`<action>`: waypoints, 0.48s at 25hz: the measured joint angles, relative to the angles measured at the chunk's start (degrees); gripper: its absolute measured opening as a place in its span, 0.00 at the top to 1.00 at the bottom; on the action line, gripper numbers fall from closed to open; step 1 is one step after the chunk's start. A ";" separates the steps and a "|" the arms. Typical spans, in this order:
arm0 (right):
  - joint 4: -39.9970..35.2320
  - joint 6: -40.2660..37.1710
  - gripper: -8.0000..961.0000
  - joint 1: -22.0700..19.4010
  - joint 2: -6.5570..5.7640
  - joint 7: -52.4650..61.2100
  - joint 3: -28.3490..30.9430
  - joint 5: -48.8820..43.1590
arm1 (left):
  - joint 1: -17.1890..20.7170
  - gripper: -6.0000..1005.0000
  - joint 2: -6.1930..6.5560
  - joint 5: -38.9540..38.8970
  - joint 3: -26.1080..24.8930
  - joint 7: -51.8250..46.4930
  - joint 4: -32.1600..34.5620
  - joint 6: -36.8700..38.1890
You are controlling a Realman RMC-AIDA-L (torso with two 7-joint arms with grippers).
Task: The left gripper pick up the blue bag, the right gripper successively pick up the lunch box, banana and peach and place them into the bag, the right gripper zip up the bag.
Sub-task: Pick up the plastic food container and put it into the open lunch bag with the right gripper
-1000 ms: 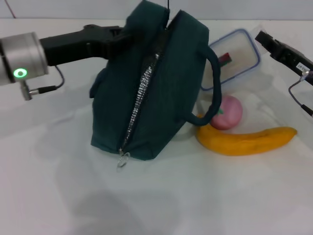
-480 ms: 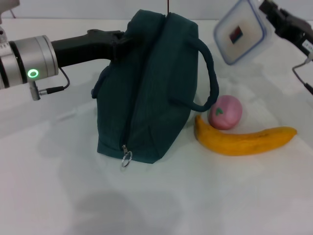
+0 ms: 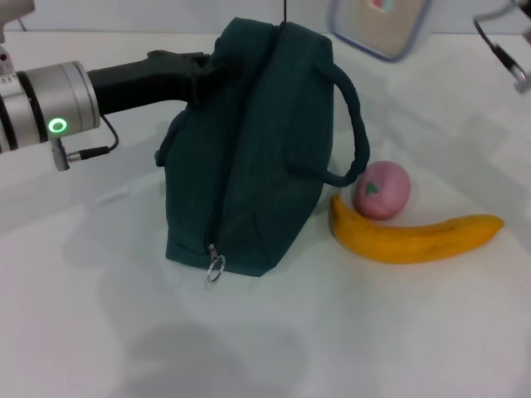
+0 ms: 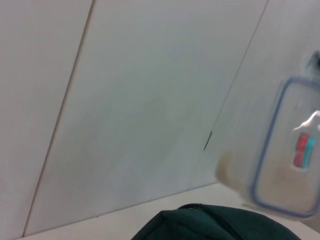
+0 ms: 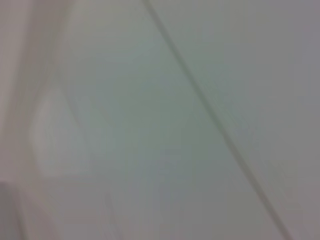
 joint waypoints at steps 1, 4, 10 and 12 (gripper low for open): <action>-0.96 -1.93 0.89 2.28 0.11 0.18 -0.04 0.11 | 0.00 0.89 -0.01 -0.22 0.00 0.07 0.00 -0.02; -1.43 -2.69 0.90 4.17 0.29 0.57 -0.42 0.03 | -0.02 0.89 -0.02 -0.64 0.00 0.47 0.00 -0.07; -1.17 -2.00 0.96 5.84 0.52 1.61 -4.87 -0.45 | -0.09 0.89 0.03 -1.43 0.02 0.70 0.22 -0.08; -0.94 -0.97 0.97 5.61 0.57 1.61 -6.19 -0.44 | -0.09 0.89 0.10 -1.91 0.02 0.84 0.15 -0.30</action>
